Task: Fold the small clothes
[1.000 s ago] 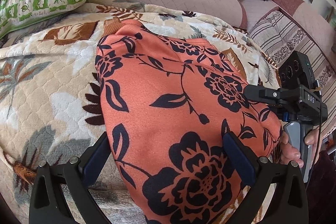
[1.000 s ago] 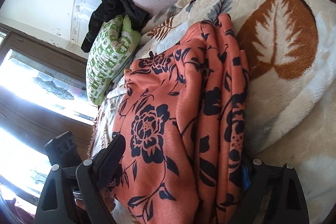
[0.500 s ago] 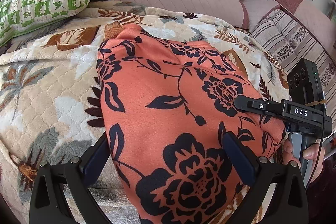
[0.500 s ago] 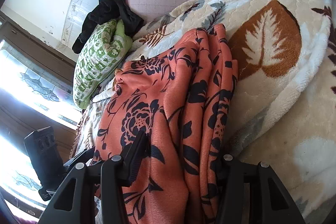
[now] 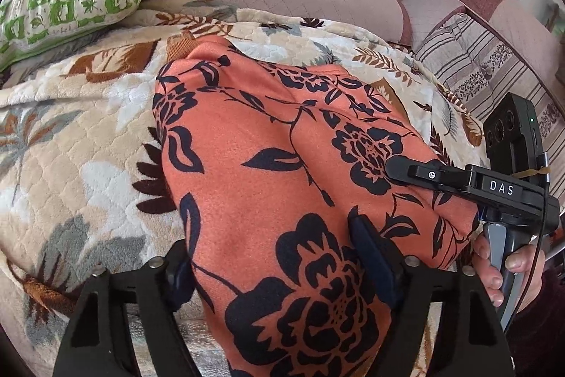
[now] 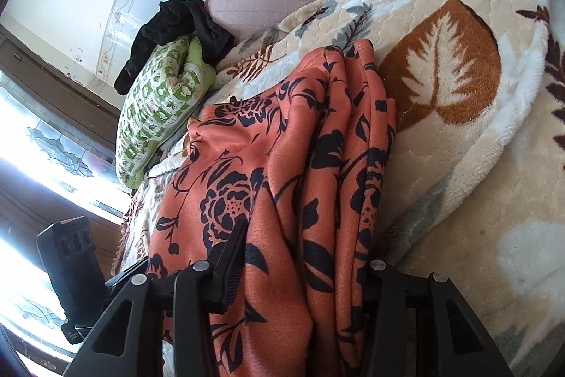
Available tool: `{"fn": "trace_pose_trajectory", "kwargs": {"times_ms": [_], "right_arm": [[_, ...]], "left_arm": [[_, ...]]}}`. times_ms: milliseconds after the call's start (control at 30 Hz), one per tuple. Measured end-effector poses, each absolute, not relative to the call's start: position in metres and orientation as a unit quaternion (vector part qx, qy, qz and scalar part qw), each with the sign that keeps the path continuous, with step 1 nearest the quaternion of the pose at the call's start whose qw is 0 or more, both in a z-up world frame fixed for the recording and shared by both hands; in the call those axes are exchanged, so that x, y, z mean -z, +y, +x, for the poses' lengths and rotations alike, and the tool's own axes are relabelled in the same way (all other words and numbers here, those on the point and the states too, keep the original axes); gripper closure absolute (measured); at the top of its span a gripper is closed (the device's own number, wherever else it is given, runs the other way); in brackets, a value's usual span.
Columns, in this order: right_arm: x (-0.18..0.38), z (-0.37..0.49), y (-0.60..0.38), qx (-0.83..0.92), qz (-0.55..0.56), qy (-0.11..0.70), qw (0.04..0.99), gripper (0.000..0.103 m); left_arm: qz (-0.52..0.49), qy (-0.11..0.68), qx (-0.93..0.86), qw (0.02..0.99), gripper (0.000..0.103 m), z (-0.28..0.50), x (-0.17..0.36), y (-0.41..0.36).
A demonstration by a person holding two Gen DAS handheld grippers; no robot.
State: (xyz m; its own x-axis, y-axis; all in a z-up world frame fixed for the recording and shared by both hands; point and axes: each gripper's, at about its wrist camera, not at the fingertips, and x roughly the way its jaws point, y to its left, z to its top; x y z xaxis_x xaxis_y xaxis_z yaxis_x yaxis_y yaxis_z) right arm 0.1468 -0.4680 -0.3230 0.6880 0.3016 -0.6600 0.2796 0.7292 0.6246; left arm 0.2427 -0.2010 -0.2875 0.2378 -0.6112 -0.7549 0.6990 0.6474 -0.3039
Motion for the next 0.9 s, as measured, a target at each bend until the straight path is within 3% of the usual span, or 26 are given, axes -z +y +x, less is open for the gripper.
{"fn": "trace_pose_trajectory", "kwargs": {"times_ms": [67,167,900], "right_arm": [[0.316,0.147,-0.466,-0.004,0.36,0.393,0.846,0.06],[0.304,0.146,-0.459,0.0,0.342,0.391,0.855,0.062],[0.238,0.135,-0.395,-0.009,0.269,0.359,0.894,0.063]], "left_arm": [[0.049,0.453,0.416,0.787,0.038,0.244,0.286,-0.199],[0.05,0.447,0.415,0.791,0.045,0.245,0.281,-0.196],[0.061,0.403,0.399,0.821,0.048,0.227,0.237,-0.146]]}}
